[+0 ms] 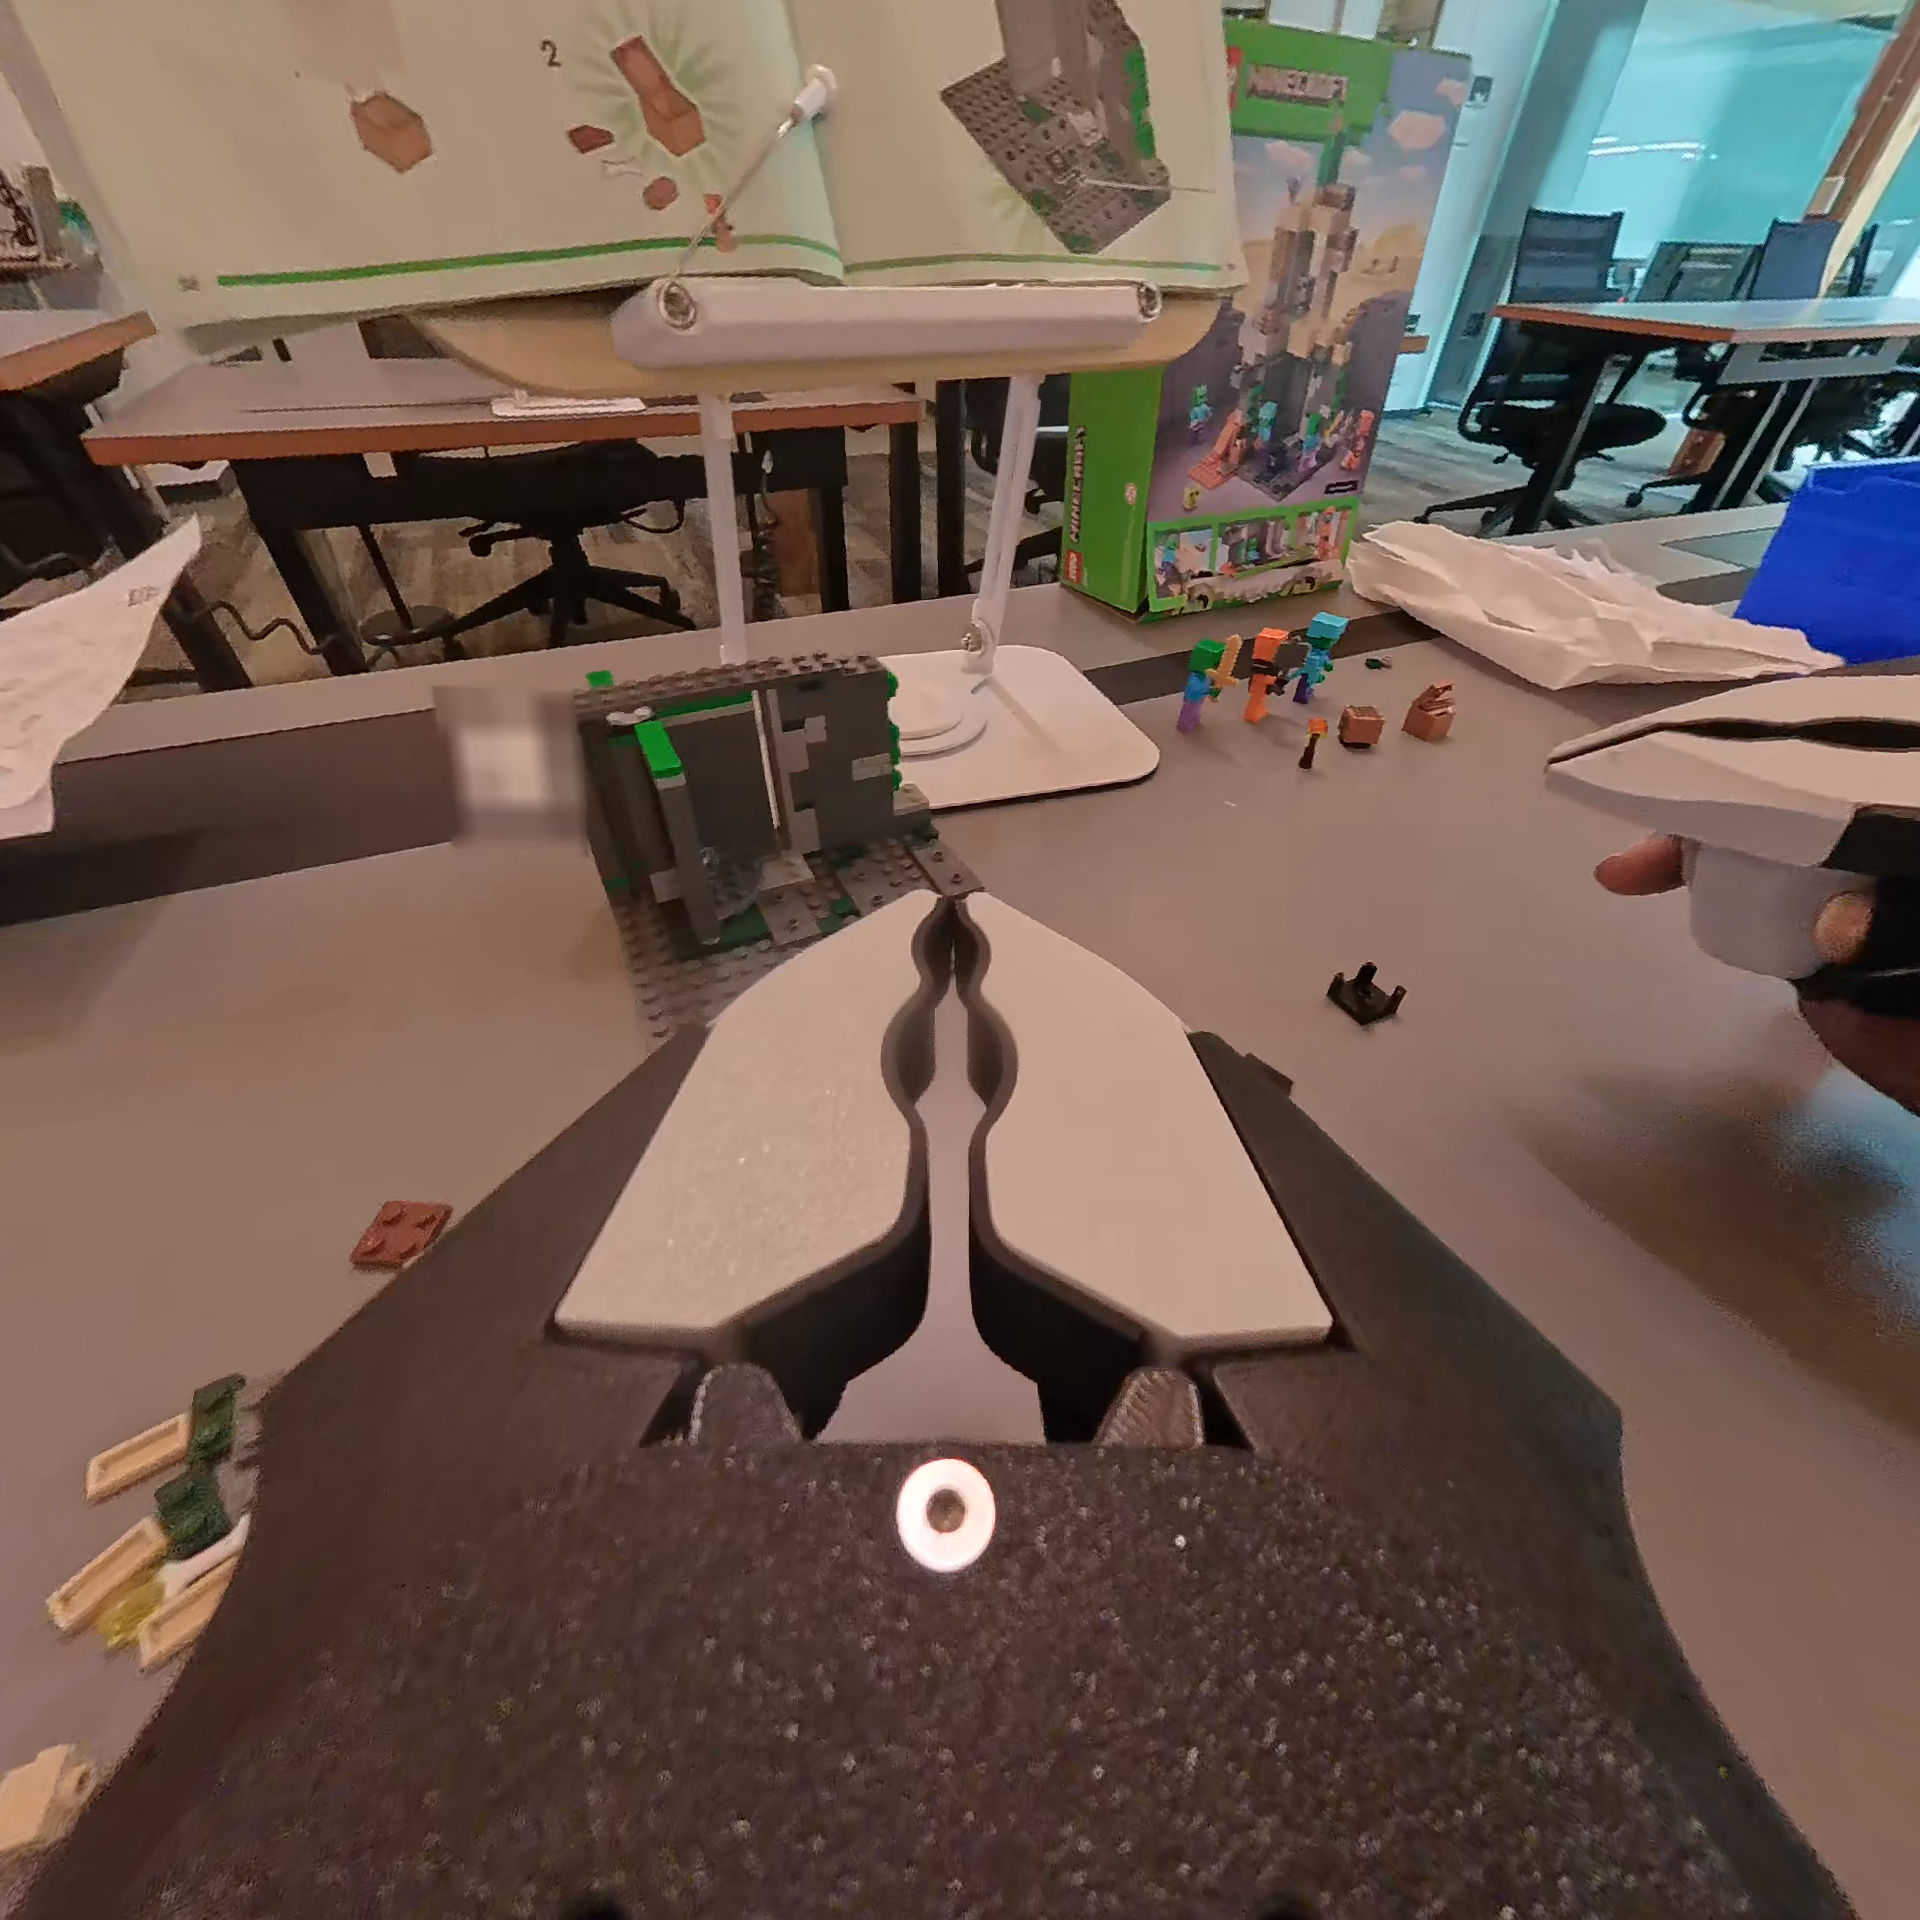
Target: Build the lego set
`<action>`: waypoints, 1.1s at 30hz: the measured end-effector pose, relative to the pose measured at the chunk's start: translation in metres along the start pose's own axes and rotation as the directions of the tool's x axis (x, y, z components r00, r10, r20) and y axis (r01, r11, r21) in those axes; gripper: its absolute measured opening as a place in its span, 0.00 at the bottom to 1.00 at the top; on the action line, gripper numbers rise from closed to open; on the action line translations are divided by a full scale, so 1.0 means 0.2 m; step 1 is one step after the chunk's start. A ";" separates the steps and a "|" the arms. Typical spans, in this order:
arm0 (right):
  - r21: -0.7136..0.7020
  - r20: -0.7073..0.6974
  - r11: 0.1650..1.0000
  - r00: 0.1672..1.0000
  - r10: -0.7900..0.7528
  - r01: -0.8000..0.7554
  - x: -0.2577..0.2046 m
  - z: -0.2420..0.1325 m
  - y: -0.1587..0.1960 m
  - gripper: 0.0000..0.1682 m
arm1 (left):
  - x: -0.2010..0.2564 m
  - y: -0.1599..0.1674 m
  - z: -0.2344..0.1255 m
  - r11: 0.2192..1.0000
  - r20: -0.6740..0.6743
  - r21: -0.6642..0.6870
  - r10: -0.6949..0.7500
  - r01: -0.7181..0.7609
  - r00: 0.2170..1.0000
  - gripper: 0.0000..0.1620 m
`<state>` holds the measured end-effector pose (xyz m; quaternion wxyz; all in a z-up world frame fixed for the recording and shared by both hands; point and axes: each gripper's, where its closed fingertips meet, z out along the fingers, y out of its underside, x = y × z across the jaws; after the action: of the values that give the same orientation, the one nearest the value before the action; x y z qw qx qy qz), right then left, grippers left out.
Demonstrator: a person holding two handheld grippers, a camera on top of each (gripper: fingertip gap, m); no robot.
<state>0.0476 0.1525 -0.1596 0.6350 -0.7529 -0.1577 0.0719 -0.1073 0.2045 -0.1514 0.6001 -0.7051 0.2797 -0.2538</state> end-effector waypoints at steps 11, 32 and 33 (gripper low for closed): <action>0.016 -0.013 0.998 0.998 0.056 -0.056 0.03 -0.03 -0.02 0.00 | 0.02 0.02 0.00 1.000 -0.016 -0.013 -0.003 0.002 1.000 0.00; 0.000 0.069 0.998 0.996 0.064 -0.064 0.00 -0.01 0.01 0.00 | 0.10 0.01 0.00 1.000 -0.101 -0.023 -0.016 0.013 0.995 0.00; -0.003 0.069 0.999 0.996 0.054 -0.054 0.00 -0.01 0.02 0.00 | 0.10 0.01 0.00 1.000 -0.099 -0.024 -0.015 0.013 0.995 0.00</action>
<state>0.0495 0.1498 -0.1622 0.6263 -0.7544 -0.1594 0.1150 -0.0927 0.1907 -0.1523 0.5756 -0.7004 0.3072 -0.2894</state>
